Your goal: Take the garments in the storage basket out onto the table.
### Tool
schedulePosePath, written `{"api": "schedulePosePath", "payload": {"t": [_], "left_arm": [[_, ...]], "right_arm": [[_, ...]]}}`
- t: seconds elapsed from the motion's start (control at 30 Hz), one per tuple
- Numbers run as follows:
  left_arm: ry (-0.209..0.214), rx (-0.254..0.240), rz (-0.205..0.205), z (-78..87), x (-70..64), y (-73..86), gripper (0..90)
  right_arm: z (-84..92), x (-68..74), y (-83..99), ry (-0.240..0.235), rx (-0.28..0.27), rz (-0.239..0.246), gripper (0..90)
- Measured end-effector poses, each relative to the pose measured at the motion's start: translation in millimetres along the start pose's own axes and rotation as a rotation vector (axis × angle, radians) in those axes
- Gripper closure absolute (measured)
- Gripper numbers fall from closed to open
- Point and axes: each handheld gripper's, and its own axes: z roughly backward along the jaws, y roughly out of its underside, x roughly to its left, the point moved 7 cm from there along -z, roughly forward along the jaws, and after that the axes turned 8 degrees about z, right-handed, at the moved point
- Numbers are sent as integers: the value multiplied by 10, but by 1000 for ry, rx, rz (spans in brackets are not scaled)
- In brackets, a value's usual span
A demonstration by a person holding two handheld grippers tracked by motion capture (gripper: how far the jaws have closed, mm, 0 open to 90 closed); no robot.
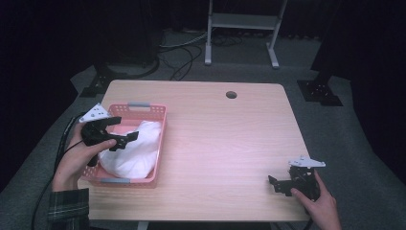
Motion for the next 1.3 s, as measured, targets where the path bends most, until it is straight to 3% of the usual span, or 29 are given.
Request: {"api": "schedulePosePath", "payload": {"t": [0.47,1.3], "left_arm": [[-6,44,-8,-106,-20,54,93],[-19,90,24,-252,63,193,93]], "right_arm": [[0,1,0,0,0,-1,0],[0,0,0,0,0,0,0]]}}
